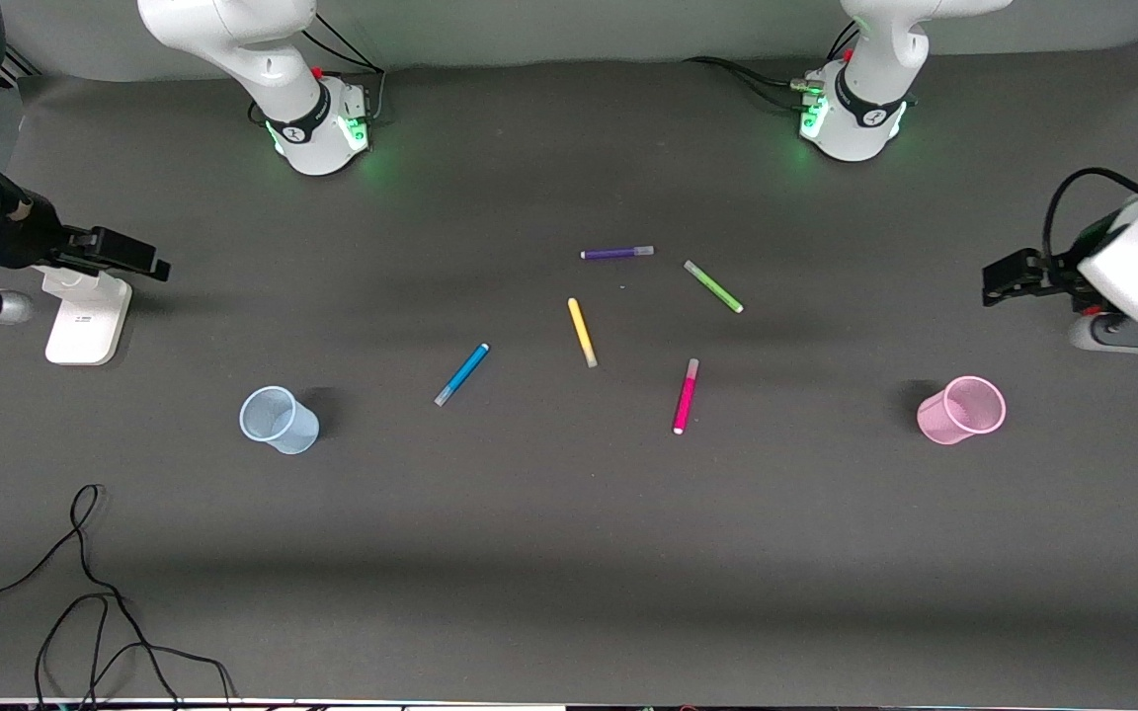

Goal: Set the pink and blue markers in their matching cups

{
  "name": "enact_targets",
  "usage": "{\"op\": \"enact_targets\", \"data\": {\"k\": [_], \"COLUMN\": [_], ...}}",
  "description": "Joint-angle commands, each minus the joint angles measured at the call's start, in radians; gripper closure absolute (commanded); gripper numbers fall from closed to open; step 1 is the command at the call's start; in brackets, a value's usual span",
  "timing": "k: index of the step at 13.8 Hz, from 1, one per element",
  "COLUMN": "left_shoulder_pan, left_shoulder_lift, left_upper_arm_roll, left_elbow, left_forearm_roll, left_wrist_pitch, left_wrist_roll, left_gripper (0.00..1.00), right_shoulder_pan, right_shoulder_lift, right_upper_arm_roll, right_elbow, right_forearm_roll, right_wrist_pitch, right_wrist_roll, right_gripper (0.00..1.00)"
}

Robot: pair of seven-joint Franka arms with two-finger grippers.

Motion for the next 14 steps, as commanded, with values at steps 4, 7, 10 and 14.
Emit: {"op": "enact_targets", "data": {"k": [4,7,10,14], "left_shoulder_pan": [-0.031,-0.118,-0.211,-0.274], "left_shoulder_lift": [-0.009,0.011,0.014,0.080], "left_upper_arm_roll": [-0.164,-0.195,-0.193,-0.193], "left_elbow": [-0.020,-0.082,-0.168,-0.237], "left_forearm_roll": [-0.059,-0.059,-0.058,-0.047], "left_wrist_pitch": [0.027,0.112,0.248,0.372], "left_wrist_roll": [-0.003,-0.036,-0.117,-0.131], "left_gripper": [0.00,0.00,0.00,0.00], "right_shoulder_pan": [0.144,0.250,0.291,0.383], "right_shoulder_lift": [0.057,0.114,0.165,0.188], "right_upper_arm_roll": [0.003,0.003,0.003,0.003], "right_elbow": [0.024,0.016,-0.030,-0.224], "right_forearm_roll": [0.023,0.025,0.087,0.105], "right_wrist_pitch": [-0.057,-0.045,0.044,0.316], "right_wrist_roll": [0.225,0.527,0.667,0.825], "right_gripper": [0.00,0.00,0.00,0.00]}}
